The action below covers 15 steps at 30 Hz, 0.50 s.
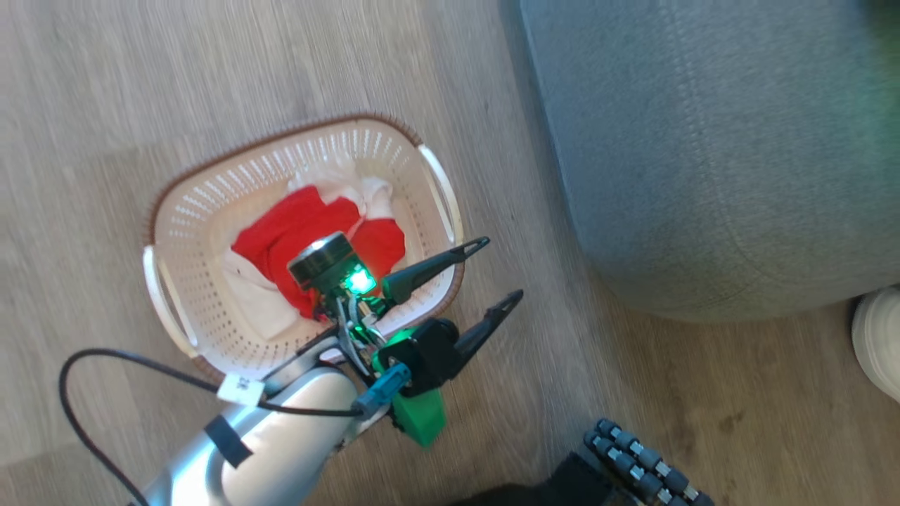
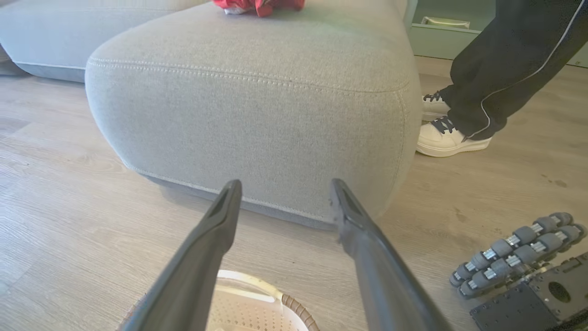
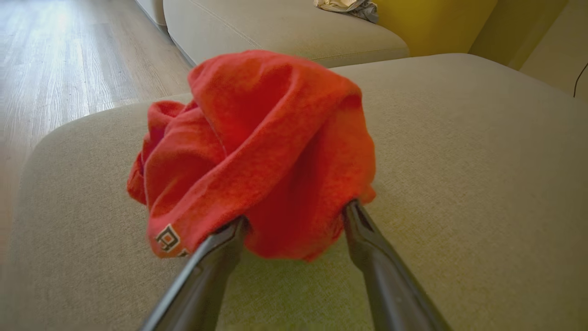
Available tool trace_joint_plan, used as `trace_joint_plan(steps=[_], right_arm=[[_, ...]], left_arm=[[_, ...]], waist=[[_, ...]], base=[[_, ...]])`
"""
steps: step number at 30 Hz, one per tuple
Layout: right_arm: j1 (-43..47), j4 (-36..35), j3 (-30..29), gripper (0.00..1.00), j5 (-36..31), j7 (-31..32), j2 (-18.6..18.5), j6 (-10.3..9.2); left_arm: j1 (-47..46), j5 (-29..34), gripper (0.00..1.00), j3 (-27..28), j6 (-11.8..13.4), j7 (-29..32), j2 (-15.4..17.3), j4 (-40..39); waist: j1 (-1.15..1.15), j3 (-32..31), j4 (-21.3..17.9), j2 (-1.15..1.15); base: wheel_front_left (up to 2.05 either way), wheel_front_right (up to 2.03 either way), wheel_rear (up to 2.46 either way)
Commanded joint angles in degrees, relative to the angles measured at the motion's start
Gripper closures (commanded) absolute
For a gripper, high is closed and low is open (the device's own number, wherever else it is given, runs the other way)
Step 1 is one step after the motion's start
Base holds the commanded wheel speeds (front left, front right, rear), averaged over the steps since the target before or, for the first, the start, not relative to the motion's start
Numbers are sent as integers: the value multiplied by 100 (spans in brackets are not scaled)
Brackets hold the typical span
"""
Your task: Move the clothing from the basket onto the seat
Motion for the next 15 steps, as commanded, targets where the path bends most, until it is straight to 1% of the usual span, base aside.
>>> trace_joint_plan(steps=[1,5,9,15], right_arm=[[72,-156,109,0,-38,-37,-193,-1],[329,-221,414,0,-28,-37,-241,-1],[615,-355,741,0,212,-37,-261,-1],[1075,-882,1199,0,704,-37,-339,-1]], left_arm=[[90,-34,0,122,28,-28,-50,-153],[197,-69,0,138,51,-28,-210,-118],[342,-115,0,217,92,-28,-357,-90],[594,-132,0,335,113,-28,-531,-76]], waist=[[0,-213,-11,0],[0,-559,-7,0],[0,-908,-6,0],[0,-1393,36,0]], base=[[0,0,0],[0,0,0],[0,0,0],[0,0,0]])
